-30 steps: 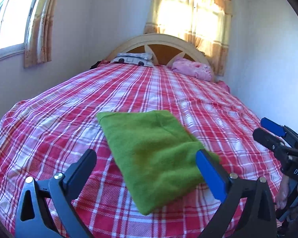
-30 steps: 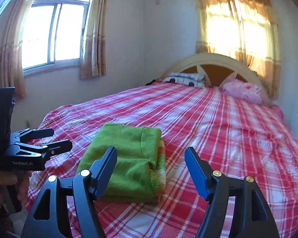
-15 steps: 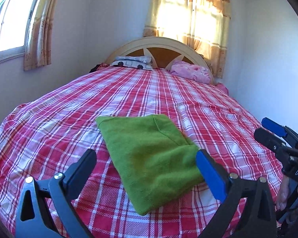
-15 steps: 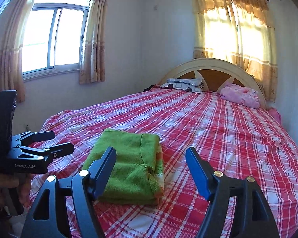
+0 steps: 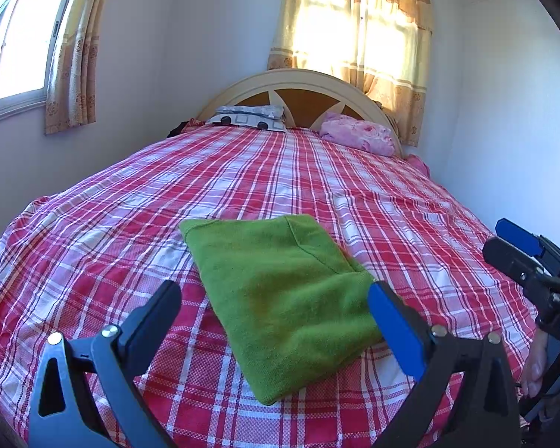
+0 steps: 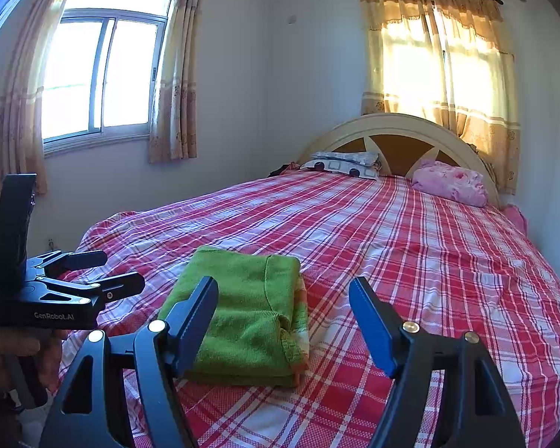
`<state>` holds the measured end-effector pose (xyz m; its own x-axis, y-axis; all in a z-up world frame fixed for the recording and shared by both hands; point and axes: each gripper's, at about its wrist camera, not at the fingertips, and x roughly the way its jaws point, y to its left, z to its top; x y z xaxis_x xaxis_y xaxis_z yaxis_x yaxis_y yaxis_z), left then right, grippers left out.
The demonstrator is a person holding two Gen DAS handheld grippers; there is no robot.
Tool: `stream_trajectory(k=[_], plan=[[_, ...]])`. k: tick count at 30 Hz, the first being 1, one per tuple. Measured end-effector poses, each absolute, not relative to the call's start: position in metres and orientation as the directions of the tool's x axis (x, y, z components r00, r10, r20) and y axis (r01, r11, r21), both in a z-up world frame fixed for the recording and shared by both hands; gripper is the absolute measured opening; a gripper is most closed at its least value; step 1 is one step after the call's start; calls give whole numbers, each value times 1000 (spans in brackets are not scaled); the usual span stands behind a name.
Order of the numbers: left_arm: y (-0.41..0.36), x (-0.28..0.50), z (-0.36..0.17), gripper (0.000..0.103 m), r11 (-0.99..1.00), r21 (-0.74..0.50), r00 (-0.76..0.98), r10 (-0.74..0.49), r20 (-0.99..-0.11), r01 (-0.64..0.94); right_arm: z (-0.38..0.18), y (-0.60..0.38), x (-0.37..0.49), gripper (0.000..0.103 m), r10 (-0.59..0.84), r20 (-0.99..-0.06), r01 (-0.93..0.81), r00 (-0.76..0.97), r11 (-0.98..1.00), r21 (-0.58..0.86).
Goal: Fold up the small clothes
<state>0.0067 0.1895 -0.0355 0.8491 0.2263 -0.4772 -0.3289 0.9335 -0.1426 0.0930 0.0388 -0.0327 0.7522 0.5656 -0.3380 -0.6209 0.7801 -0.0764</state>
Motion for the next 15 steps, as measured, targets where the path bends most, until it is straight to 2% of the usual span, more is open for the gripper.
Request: stream_trajectory(k=[15], plan=[[188,7,-35,103,933,-122,845,243,-477,-337,-31,33,88,74,566,-308,-612,765,788,-70]])
